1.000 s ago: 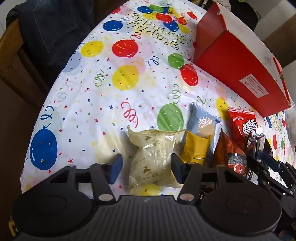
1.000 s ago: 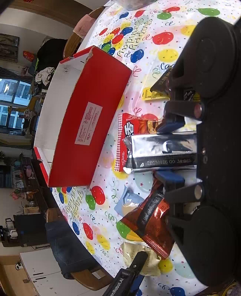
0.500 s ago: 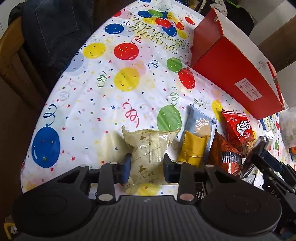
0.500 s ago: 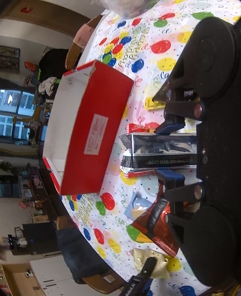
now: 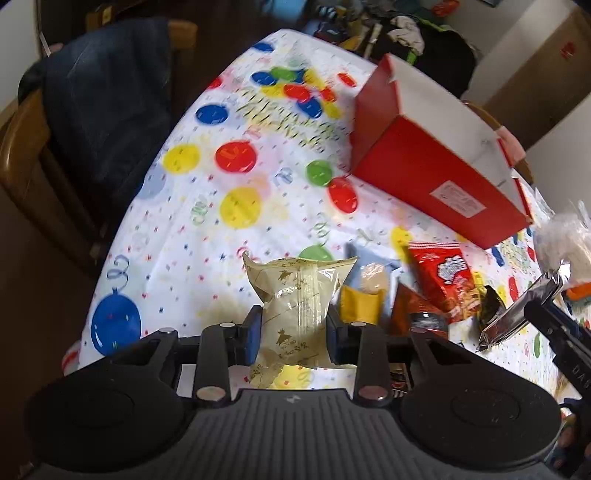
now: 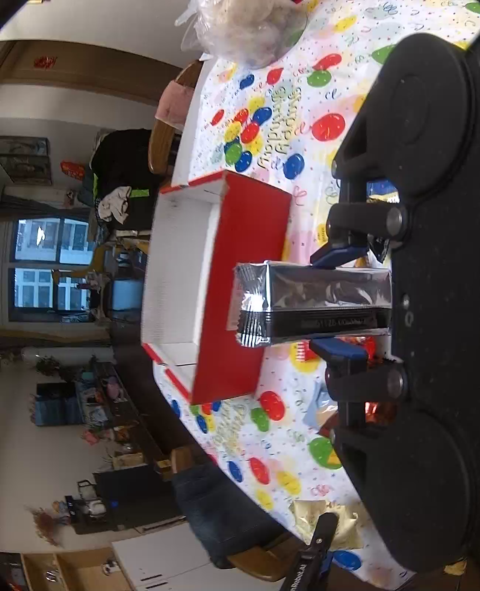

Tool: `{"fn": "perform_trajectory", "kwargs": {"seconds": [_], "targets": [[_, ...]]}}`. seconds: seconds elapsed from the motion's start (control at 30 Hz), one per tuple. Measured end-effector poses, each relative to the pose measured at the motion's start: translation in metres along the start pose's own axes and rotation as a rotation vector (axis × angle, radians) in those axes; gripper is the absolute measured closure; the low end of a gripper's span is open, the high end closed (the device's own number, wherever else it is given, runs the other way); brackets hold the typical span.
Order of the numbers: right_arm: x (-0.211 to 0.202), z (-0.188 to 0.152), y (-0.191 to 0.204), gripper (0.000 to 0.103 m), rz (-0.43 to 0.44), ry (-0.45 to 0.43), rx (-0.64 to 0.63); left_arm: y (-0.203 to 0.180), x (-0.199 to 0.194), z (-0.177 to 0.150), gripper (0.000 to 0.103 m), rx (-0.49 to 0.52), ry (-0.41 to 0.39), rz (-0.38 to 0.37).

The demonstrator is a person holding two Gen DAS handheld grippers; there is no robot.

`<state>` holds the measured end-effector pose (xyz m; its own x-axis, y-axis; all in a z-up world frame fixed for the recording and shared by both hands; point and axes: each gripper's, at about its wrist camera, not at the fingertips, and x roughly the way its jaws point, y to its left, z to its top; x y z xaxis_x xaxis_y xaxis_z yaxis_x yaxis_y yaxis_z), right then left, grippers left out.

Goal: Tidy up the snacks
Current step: 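Lift both held snacks and carry them over the red box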

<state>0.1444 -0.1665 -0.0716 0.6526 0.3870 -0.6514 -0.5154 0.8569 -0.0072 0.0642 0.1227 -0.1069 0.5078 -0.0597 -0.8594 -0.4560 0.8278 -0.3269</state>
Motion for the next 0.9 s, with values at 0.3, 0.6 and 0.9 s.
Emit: {"fn": "perform_trajectory", "kwargs": {"seconds": [0.3,0.6,0.9], "targets": [[-0.028,0.025,-0.004,0.062,0.014,-0.054,0.020,-0.031,-0.031,0.017,0.070,0.107,-0.068,-0.040],[-0.031,0.070,-0.022,0.062,0.023,-0.091,0.017,-0.077,-0.043,0.052,0.070,0.191,-0.129,-0.069],[0.004,0.118,-0.051,0.063,0.050,-0.062,0.027,-0.127,-0.024,0.098,0.070,0.235,-0.135,-0.052]]}}
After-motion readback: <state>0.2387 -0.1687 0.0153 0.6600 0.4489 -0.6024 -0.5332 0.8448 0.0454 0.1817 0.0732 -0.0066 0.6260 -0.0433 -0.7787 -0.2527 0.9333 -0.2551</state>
